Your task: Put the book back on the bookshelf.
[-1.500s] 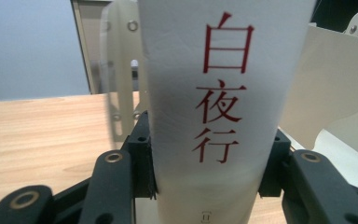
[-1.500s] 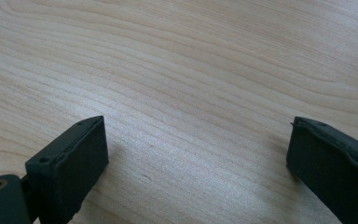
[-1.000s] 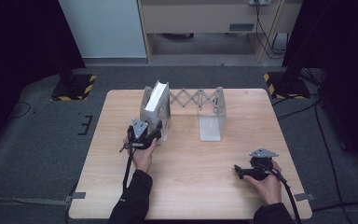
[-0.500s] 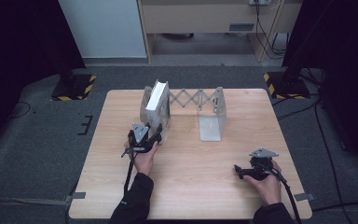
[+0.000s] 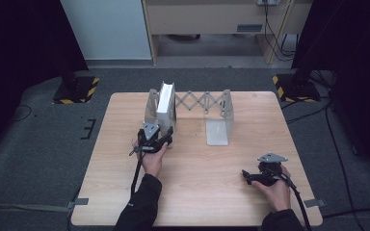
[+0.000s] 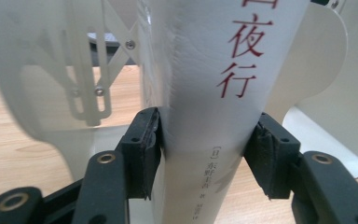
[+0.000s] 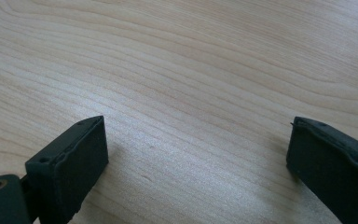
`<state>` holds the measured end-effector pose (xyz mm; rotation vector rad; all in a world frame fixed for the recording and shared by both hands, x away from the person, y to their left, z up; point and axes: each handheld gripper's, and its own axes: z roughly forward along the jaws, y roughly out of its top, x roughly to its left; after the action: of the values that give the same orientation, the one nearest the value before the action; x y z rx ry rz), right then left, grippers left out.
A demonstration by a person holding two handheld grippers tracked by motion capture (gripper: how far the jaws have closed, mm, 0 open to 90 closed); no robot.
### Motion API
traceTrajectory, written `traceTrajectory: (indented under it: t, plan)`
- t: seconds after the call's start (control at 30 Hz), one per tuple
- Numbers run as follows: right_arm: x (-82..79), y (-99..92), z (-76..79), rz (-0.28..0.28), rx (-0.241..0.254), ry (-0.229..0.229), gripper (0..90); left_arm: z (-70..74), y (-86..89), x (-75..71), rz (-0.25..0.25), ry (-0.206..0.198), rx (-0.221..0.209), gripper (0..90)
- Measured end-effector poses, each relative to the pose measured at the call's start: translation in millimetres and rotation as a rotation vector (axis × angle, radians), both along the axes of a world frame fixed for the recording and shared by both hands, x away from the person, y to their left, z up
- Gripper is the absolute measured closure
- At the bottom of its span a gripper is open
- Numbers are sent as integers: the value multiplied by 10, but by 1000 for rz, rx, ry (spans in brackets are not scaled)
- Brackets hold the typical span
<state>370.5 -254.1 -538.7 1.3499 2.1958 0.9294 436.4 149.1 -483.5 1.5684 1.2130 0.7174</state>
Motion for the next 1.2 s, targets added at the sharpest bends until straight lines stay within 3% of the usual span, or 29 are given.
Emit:
traceTrajectory:
  t: [0.13,0.3,0.4,0.53,0.77,0.93,1.2]
  plan:
    - [0,0,0,0,0,0,57,-14,-44,45,-22,3,-11,445]
    - [0,-1,0,1,-1,-1,57,-38,22,64,-83,1,-38,414]
    - [0,-2,0,1,-1,-1,57,-19,110,23,-139,37,-72,419]
    - [0,-1,0,2,-1,-1,57,-12,130,-43,-142,49,-20,483]
    - [0,-1,0,1,-1,0,57,-40,81,2,-141,47,-53,484]
    - [0,-1,0,1,-1,-1,58,-29,104,-12,-154,53,-44,487]
    - [0,-1,0,2,-1,-1,57,7,235,-227,-224,137,6,363]
